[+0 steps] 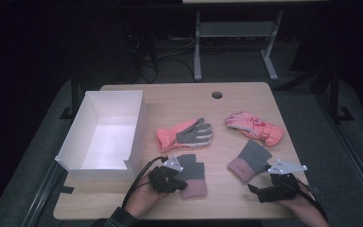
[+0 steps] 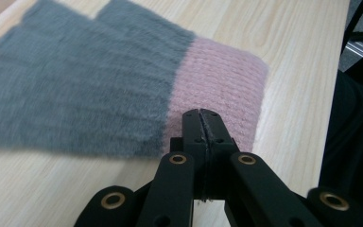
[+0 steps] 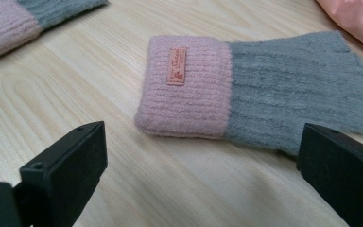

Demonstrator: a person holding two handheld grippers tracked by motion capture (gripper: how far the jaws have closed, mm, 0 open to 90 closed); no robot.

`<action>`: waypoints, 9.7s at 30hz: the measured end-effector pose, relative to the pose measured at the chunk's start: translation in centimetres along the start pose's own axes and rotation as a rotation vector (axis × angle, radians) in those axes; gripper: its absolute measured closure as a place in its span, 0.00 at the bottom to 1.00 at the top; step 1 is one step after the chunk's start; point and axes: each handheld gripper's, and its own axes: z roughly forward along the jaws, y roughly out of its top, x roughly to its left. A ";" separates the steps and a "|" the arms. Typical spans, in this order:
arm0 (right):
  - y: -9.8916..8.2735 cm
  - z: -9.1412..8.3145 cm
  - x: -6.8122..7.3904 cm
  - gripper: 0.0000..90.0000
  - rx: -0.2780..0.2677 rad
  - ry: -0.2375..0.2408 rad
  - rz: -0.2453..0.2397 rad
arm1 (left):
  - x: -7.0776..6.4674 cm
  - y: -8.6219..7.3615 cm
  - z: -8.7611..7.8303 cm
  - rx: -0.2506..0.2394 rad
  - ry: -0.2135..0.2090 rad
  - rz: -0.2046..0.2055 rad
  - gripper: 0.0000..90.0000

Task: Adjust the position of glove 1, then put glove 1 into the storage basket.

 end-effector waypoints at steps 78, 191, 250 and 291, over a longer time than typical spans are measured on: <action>7.8 6.9 0.3 1.00 0.127 0.093 0.011 | 0.6 -2.7 -1.2 -0.091 0.149 -0.018 0.19; 3.5 3.0 -2.6 0.92 0.152 0.036 0.021 | 0.8 -2.8 -1.2 -0.109 0.144 -0.050 0.19; 11.5 7.9 8.1 0.93 0.111 0.266 0.080 | 1.1 -2.9 -1.7 -0.092 0.167 -0.026 0.19; 7.2 6.6 3.0 1.00 0.122 0.259 -0.117 | 0.8 -0.5 0.3 -0.092 0.101 -0.046 0.99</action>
